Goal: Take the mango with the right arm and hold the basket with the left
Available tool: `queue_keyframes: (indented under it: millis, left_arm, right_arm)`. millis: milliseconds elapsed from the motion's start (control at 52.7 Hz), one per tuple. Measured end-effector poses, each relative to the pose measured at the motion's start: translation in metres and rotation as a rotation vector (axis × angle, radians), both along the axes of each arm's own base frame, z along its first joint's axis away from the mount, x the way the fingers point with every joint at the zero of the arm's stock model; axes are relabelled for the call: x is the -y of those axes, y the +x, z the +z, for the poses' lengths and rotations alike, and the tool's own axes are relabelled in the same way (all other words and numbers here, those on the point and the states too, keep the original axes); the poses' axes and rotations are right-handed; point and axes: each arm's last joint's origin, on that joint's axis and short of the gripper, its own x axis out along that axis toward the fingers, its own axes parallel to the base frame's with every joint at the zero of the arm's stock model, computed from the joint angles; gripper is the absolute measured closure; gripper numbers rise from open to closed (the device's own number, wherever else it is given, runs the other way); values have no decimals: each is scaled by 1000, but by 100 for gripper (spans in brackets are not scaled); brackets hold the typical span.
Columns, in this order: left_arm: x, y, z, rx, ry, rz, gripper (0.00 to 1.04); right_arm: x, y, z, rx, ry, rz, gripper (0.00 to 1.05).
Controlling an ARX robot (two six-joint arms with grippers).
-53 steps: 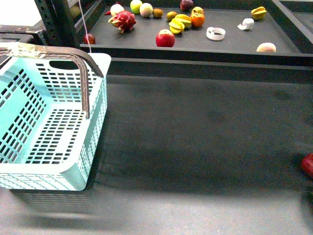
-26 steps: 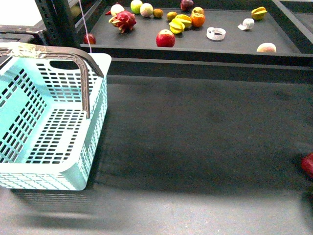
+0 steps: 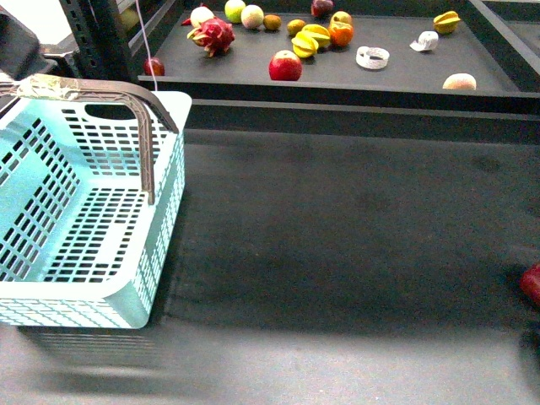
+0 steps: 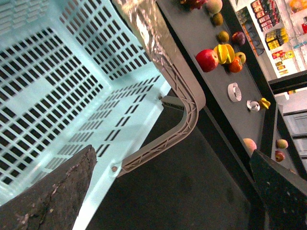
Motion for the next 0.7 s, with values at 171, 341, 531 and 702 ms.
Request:
queue_keyframes:
  millis: [171,341,531,702]
  left_arm:
    - [4,42,-21,-23,-122,42,8]
    - [-17,80,-30,17,-229,143,8]
    - [-44,107,-34,54,-265,218,8]
    - [-58,130,-40,64,-271,239,8]
  right_arm:
    - [0,0,0,0,0,0,8]
    - [0,0,0,0,0,0,8]
    - [0,0,0,0,0,0,8]
    - [0,0,0,0,0,0,8]
